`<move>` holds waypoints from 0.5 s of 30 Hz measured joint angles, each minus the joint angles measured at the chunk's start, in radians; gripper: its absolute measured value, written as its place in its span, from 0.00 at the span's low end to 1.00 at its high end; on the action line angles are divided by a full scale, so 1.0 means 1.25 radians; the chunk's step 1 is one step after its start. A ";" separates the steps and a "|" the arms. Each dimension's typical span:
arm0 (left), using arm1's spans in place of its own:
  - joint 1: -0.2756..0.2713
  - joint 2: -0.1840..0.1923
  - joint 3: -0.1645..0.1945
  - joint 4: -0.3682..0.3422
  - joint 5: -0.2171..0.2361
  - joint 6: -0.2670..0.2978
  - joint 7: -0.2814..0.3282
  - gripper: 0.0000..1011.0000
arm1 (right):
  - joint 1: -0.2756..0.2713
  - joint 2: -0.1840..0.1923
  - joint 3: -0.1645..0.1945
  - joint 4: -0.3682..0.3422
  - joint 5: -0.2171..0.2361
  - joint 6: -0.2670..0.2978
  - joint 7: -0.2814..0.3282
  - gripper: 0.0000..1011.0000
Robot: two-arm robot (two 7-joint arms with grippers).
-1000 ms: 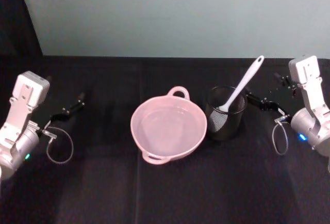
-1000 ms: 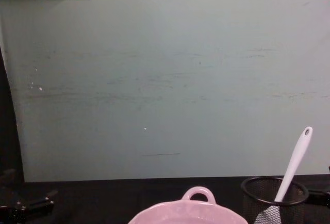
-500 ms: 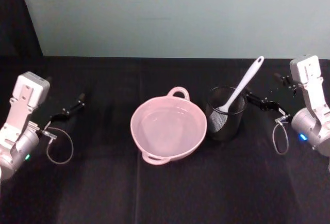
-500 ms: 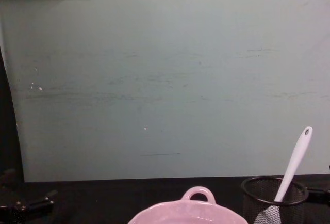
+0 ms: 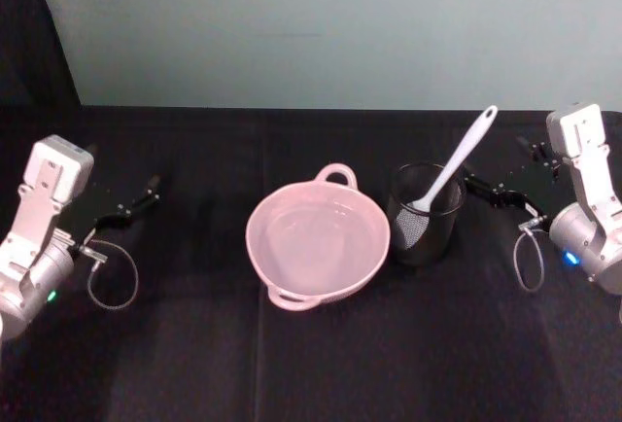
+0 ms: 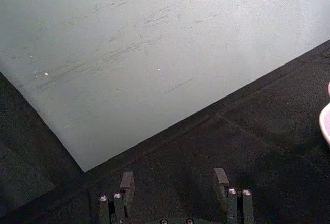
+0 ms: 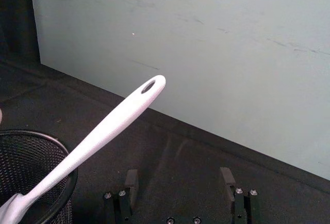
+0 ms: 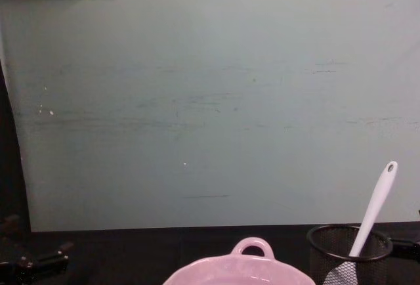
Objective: Use the one hand to pick up the spoon and stir the clear water in the bowl.
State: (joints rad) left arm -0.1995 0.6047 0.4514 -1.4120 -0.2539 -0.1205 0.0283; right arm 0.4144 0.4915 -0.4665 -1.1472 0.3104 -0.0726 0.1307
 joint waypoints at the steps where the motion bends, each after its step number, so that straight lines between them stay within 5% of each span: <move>1: 0.000 0.000 0.000 0.000 0.000 0.000 0.000 1.00 | 0.000 0.000 0.000 0.000 0.000 0.000 0.000 0.99; 15: 0.000 0.000 0.000 0.000 0.000 0.000 0.000 1.00 | 0.000 0.000 0.000 0.000 0.001 0.001 0.000 0.99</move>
State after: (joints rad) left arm -0.1996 0.6046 0.4514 -1.4120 -0.2539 -0.1205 0.0283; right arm 0.4144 0.4919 -0.4666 -1.1475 0.3116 -0.0719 0.1308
